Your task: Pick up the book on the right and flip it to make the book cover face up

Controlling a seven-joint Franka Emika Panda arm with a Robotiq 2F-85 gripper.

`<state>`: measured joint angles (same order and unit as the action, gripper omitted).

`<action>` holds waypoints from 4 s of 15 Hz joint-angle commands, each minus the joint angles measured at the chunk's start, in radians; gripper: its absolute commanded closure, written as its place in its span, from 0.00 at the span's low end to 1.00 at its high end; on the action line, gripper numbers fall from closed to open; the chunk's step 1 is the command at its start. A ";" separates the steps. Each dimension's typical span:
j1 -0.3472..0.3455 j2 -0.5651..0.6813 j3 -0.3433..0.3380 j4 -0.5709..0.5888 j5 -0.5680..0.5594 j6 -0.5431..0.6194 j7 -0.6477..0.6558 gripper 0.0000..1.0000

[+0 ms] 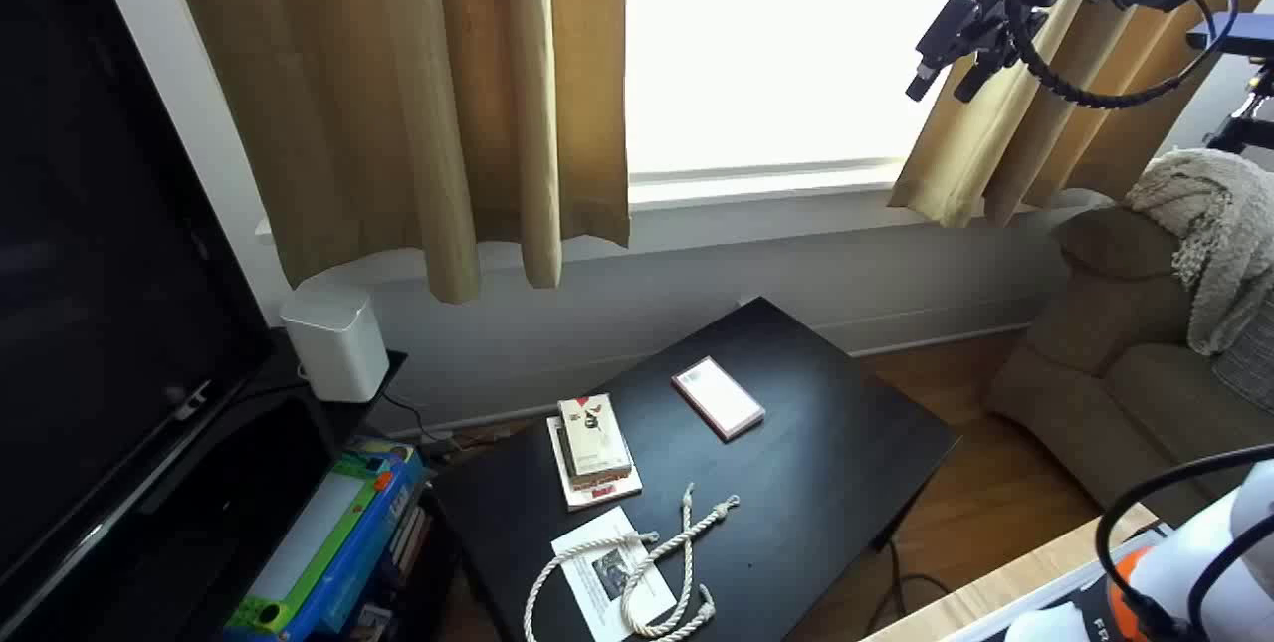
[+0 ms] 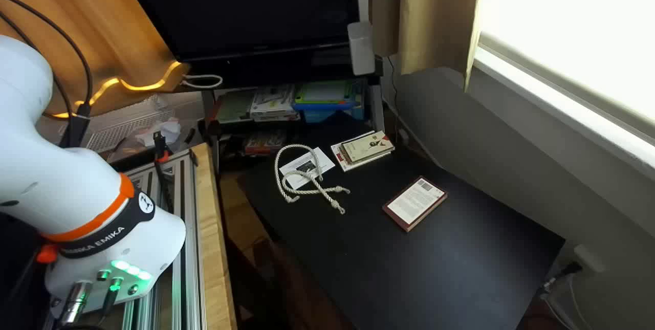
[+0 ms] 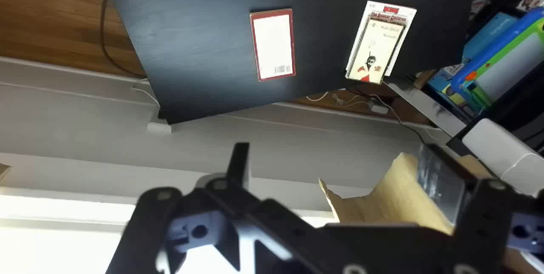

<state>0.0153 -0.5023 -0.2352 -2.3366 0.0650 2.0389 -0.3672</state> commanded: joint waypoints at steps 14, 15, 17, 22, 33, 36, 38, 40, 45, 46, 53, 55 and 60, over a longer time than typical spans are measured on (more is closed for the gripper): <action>-0.011 0.419 0.117 0.048 0.009 0.328 0.197 0.00; -0.016 0.479 0.138 0.061 -0.018 0.378 0.247 0.00; -0.016 0.596 0.168 0.073 -0.091 0.490 0.360 0.00; 0.012 0.847 0.192 0.165 -0.097 0.593 0.491 0.00; 0.035 0.982 0.186 0.245 -0.108 0.578 0.508 0.00; 0.051 1.076 0.187 0.284 -0.127 0.593 0.506 0.00; 0.052 1.139 0.198 0.309 -0.121 0.591 0.488 0.00; 0.099 1.207 0.155 0.343 -0.167 0.572 0.524 0.00; 0.074 1.377 0.189 0.431 -0.140 0.634 0.472 0.00; 0.070 1.401 0.193 0.451 -0.144 0.623 0.452 0.00; 0.081 1.397 0.183 0.453 -0.135 0.613 0.462 0.00; 0.077 1.444 0.175 0.499 -0.130 0.618 0.472 0.00; 0.065 1.571 0.169 0.631 -0.143 0.597 0.441 0.00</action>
<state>0.0909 0.9678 -0.0678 -1.8074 -0.0702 2.6537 0.0960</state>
